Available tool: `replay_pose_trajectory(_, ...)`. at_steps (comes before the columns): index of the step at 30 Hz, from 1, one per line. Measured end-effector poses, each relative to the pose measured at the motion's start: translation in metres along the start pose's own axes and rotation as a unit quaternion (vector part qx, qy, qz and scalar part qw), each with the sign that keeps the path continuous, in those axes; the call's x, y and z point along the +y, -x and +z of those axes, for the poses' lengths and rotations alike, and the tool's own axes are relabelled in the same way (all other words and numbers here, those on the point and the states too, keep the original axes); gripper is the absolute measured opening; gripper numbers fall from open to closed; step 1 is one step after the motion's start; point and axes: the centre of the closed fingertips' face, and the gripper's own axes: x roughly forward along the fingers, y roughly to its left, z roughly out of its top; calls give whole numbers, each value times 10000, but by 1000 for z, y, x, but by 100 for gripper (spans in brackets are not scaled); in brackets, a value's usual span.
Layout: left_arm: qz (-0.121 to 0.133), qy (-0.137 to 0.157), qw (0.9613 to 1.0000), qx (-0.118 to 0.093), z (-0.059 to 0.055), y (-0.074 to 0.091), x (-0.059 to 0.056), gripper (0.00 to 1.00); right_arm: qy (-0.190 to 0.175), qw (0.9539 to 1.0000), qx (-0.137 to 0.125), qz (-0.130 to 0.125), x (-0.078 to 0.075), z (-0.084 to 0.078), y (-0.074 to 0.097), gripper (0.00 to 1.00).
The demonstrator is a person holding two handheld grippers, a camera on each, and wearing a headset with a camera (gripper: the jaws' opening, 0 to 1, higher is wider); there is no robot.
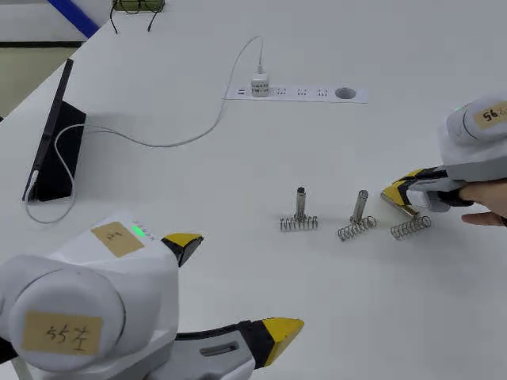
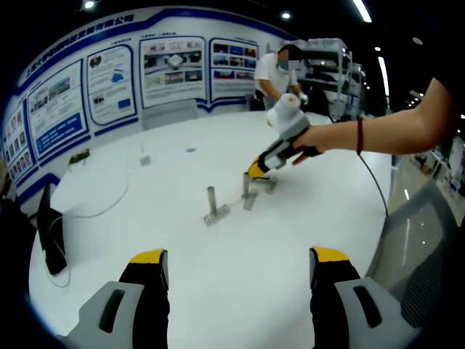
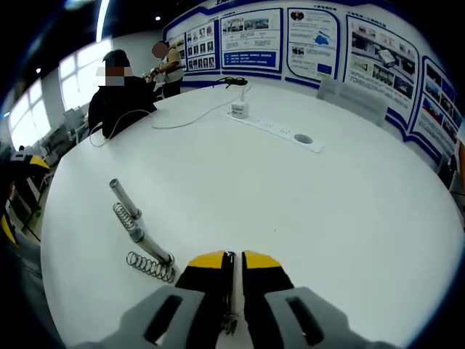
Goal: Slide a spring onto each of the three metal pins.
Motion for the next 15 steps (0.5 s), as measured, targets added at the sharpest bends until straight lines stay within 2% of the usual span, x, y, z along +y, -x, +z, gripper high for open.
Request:
replay_pose_trajectory(10, 25, -7, 10000, 25, 0, 1, 2, 81, 14, 9998, 196, -5, 1, -7, -5, 10)
replay_pose_trajectory(12, 19, 11, 10000, 13, 0, 1, 2, 81, 35, 9995, 325, 1, 2, -12, -5, 10)
replay_pose_trajectory(13, 19, 15, 10000, 12, 0, 1, 2, 81, 24, 9997, 234, -14, 1, -9, -6, 10)
replay_pose_trajectory(15, 19, 2, 10000, 21, 0, 2, 2, 81, 42, 9997, 259, 3, 1, -9, -5, 9)
